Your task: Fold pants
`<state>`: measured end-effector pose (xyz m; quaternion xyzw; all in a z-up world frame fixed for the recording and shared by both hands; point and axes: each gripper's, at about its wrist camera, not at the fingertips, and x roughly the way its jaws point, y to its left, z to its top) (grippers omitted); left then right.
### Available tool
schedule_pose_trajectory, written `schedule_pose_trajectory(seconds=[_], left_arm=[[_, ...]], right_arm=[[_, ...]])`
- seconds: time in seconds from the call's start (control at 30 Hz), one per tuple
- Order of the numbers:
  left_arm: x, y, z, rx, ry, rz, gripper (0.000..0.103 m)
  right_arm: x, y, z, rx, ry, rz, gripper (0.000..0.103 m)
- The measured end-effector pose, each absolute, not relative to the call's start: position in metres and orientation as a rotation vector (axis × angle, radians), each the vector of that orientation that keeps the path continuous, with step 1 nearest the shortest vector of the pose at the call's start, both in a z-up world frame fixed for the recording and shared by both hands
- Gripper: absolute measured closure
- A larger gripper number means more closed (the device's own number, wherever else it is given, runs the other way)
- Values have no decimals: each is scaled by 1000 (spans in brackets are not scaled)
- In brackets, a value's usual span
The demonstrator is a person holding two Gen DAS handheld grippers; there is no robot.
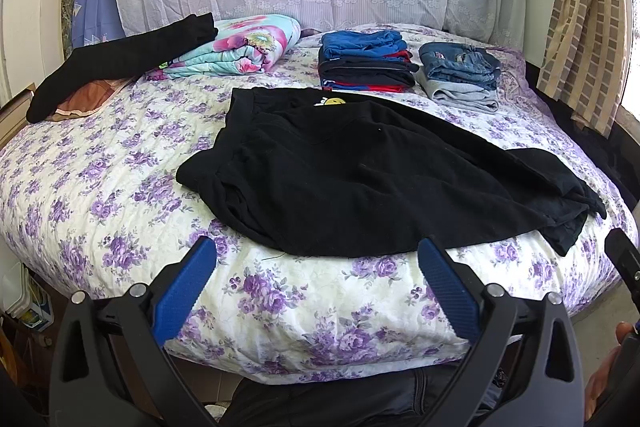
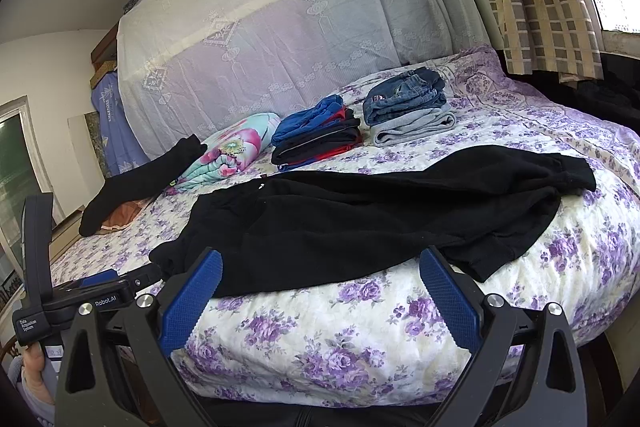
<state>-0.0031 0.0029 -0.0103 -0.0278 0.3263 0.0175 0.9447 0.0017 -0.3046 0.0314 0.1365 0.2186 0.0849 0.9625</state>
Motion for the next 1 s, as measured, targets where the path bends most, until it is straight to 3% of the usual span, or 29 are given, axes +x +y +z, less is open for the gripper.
schedule_pose_trajectory(seconds=[1.0], left_arm=[[-6, 2, -14, -59, 668, 35, 4]], right_arm=[[1, -301, 31, 277, 445, 172, 3]])
